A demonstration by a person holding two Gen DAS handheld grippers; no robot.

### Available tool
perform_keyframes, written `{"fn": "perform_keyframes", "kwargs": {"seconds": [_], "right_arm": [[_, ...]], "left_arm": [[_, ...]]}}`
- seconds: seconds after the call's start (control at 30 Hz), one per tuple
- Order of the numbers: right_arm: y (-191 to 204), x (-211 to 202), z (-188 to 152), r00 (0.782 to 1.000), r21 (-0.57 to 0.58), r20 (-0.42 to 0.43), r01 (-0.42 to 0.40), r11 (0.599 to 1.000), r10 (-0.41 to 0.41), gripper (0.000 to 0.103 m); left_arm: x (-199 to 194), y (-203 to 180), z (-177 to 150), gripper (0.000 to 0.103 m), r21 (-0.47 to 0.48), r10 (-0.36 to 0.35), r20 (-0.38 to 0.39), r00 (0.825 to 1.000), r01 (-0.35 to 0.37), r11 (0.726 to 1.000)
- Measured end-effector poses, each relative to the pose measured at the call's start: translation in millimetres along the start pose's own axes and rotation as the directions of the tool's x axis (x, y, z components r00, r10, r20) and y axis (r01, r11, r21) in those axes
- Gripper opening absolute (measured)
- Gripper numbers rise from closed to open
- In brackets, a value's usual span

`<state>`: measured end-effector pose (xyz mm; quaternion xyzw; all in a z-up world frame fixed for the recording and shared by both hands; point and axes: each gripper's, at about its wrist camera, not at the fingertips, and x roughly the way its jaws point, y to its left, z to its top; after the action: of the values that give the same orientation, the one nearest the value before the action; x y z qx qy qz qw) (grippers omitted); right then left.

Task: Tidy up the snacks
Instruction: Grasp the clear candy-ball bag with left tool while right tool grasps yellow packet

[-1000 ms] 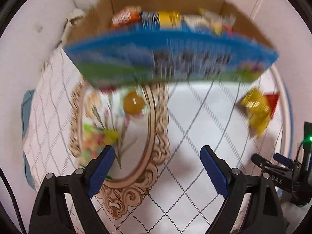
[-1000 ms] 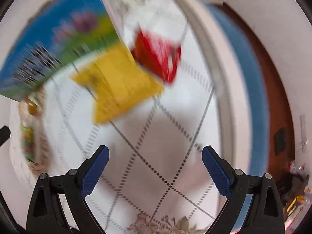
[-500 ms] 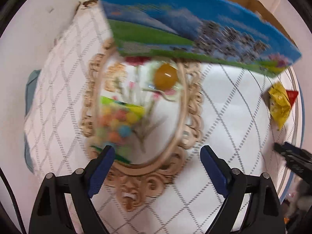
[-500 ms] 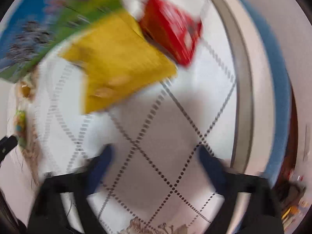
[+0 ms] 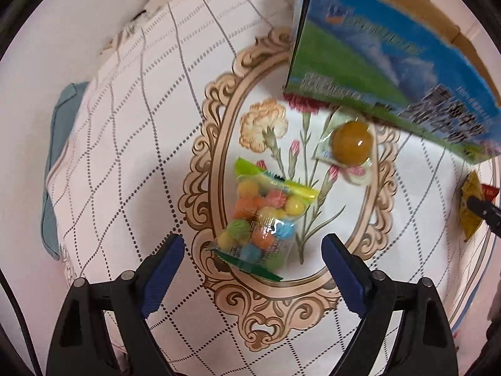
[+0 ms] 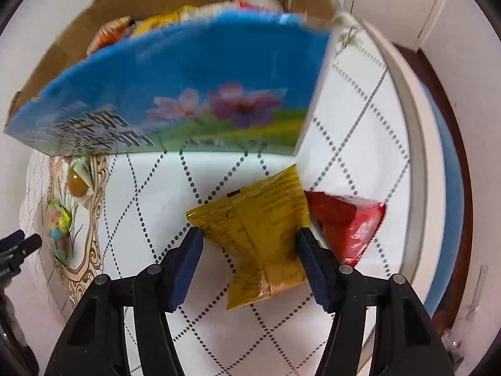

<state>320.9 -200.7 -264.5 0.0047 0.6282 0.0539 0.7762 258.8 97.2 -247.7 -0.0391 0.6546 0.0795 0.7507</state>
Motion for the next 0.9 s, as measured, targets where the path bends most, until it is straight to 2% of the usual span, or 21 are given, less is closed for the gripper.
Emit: {"fn": "perform_keyframes", "kwargs": {"seconds": [0.07,0.1,0.2,0.23,0.27,0.3,0.4,0.57,0.73,0.8,0.9], "right_arm": [[5.1,-4.0,-1.8,1.0,0.012,-0.024,-0.006,1.0,0.007,0.053],[5.4,-5.5,-4.6,0.998,0.038,-0.043,-0.041,0.998,0.042,0.051],[4.9,-6.4,-16.7,0.981,0.12,-0.105,-0.149,0.981,0.162,0.049],[4.8,-7.5,-19.8,0.978,0.131,-0.108,-0.165,0.978,0.179,0.049],[5.4,-7.2,-23.0,0.977,0.133,-0.108,-0.167,0.977,0.181,0.049],[5.4,-8.3,-24.0,0.978,0.128,-0.107,-0.163,0.978,0.177,0.049],[2.1,-6.6,-23.7,0.979,0.146,-0.1,-0.16,0.976,0.176,0.05],[1.4,10.0,-18.6,0.984,0.151,-0.095,-0.135,0.979,0.15,0.051],[12.8,6.4,-24.5,0.991,0.108,-0.082,-0.098,0.989,0.108,0.05],[19.1,5.7,-35.0,0.989,0.09,-0.103,-0.099,0.991,0.109,0.049],[28.6,0.8,-59.7,0.982,0.054,-0.149,-0.112,0.992,0.119,0.049]], "left_arm": [[6.7,0.1,3.6,0.09,0.022,-0.003,-0.017,1.0,0.004,1.0],[12.3,-2.1,4.3,0.09,0.043,-0.005,-0.03,1.0,0.006,0.999],[34.5,-8.9,10.2,0.09,0.11,-0.003,-0.078,0.997,0.012,0.994],[39.8,-9.5,11.7,0.086,0.115,-0.005,-0.084,0.996,0.014,0.993],[44.5,-9.6,12.7,0.066,0.12,0.0,-0.086,0.996,0.01,0.993],[48.6,-9.5,13.1,0.055,0.117,0.003,-0.093,0.996,0.008,0.993],[51.5,-5.0,10.7,0.054,0.075,-0.044,-0.099,0.994,0.052,0.996],[52.4,-2.7,-6.3,0.053,-0.02,-0.175,-0.136,0.975,0.174,0.985],[51.7,-11.5,-28.7,0.052,-0.062,-0.22,-0.145,0.965,0.213,0.975],[48.7,-17.2,-41.3,0.052,-0.06,-0.253,-0.163,0.954,0.246,0.967],[49.1,-27.0,-56.5,0.052,-0.027,-0.26,-0.179,0.949,0.259,0.965]]}}
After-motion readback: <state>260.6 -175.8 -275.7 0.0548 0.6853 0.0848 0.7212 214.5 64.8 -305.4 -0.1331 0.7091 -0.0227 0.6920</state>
